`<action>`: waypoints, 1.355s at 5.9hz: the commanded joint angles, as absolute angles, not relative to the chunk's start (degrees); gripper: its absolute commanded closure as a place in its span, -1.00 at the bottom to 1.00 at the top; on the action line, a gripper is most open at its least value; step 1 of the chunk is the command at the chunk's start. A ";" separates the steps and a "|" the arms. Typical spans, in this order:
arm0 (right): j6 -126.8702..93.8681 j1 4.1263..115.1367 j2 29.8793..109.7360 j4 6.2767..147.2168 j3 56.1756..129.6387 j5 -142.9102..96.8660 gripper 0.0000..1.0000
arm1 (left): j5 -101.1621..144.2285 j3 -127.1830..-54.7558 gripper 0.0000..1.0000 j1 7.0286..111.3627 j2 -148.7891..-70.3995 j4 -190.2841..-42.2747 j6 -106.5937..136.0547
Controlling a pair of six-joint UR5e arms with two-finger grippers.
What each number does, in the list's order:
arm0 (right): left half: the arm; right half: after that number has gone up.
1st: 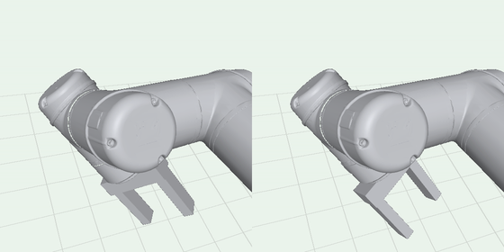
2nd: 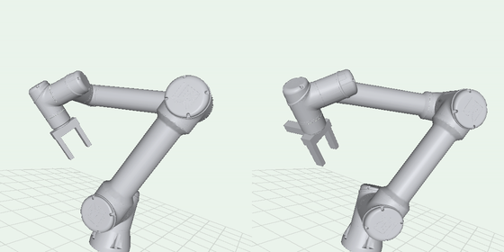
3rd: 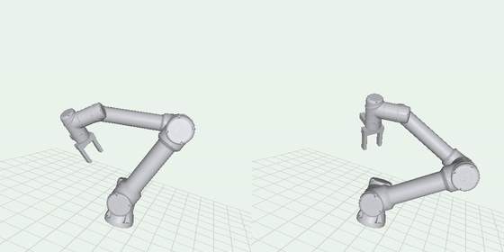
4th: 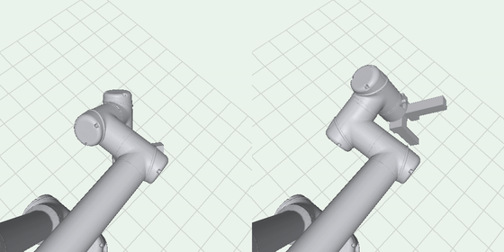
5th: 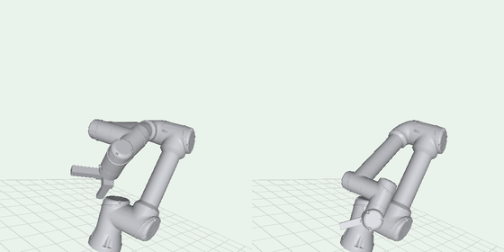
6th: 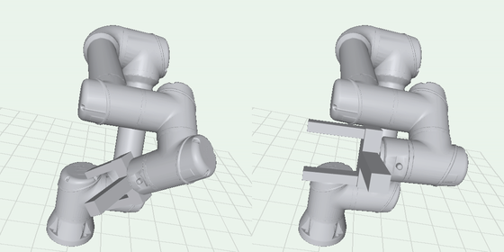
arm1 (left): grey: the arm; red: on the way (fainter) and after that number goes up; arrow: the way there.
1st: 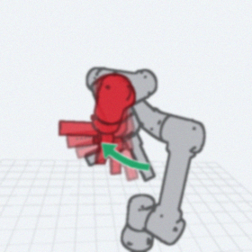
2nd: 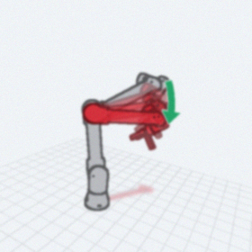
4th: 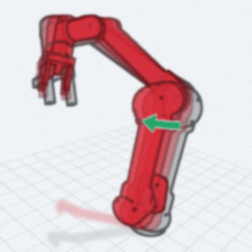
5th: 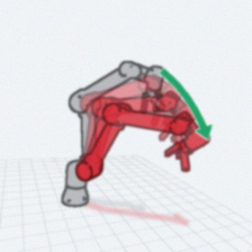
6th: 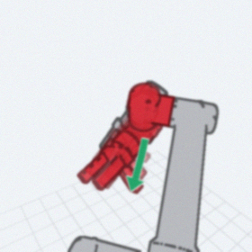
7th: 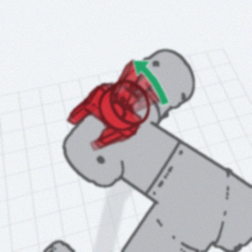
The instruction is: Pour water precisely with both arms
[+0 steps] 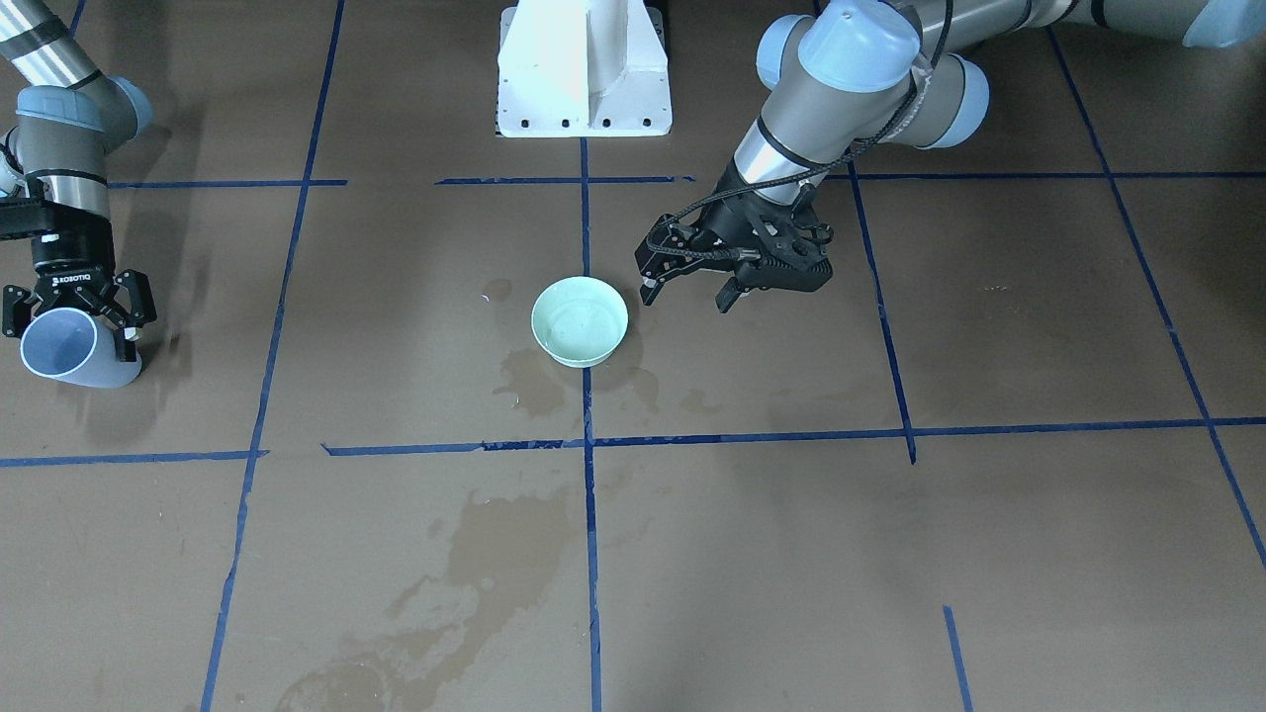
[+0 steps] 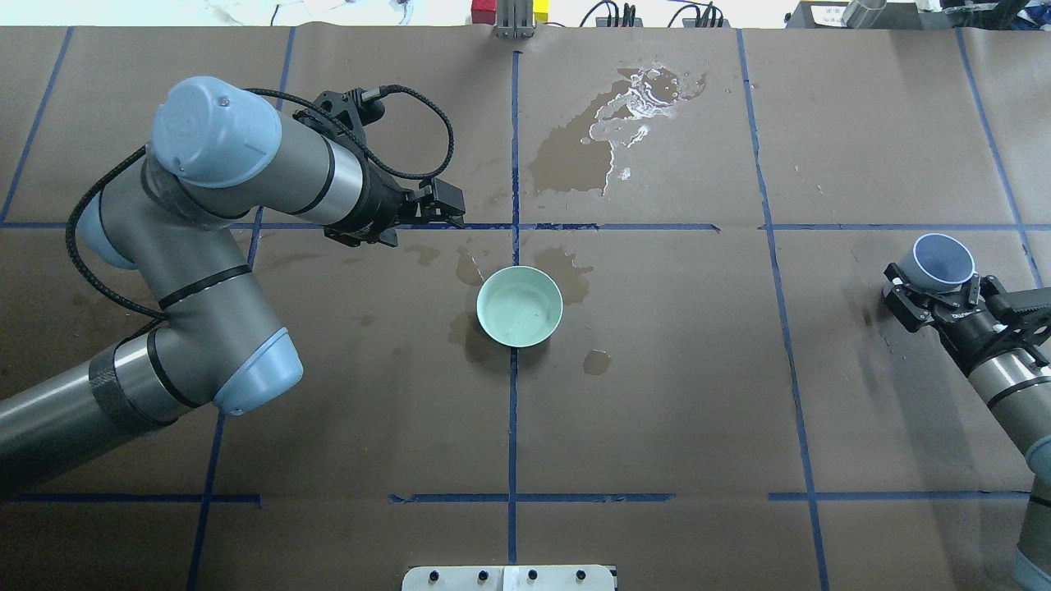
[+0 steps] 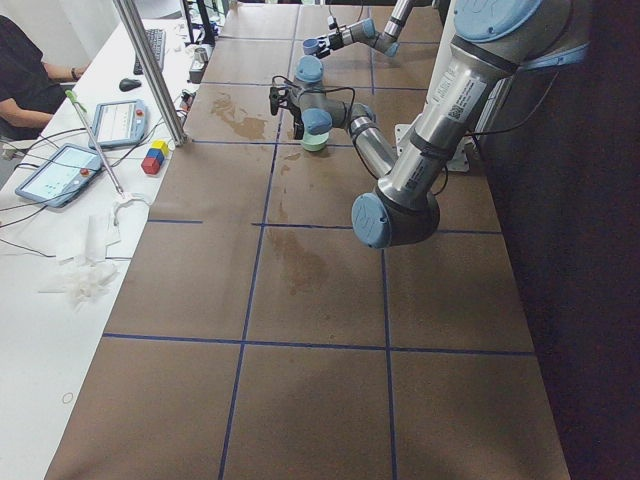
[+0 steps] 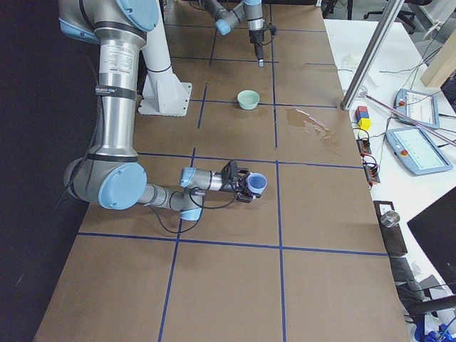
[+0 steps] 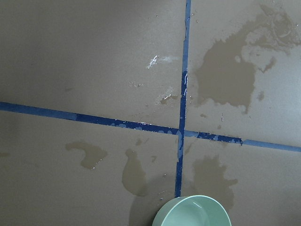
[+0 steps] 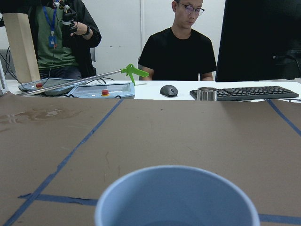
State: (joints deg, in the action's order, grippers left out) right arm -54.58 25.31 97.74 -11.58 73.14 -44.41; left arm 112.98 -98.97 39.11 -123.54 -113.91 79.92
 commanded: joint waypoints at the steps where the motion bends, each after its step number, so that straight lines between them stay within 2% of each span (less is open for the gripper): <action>1: -54.58 25.31 100.79 -15.62 73.83 -46.13 -1.00 | 112.94 -98.96 -1.00 39.11 -123.57 -113.91 79.98; 6: -54.32 26.01 110.98 -15.30 88.38 -52.71 -1.00 | 112.94 -100.28 -1.00 39.02 -123.84 -113.73 82.00; 7: -54.23 28.45 111.01 -14.86 88.59 -55.17 -1.00 | 112.94 -100.20 -1.00 38.94 -123.84 -113.56 82.00; 8: -54.23 40.14 110.31 -8.15 92.34 -70.60 -1.00 | 112.94 -99.50 -1.00 38.50 -123.84 -113.21 82.00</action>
State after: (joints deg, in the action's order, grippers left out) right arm -54.25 31.25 110.58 -13.05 89.34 -58.89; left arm 112.94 -99.93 38.81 -123.84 -113.49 82.00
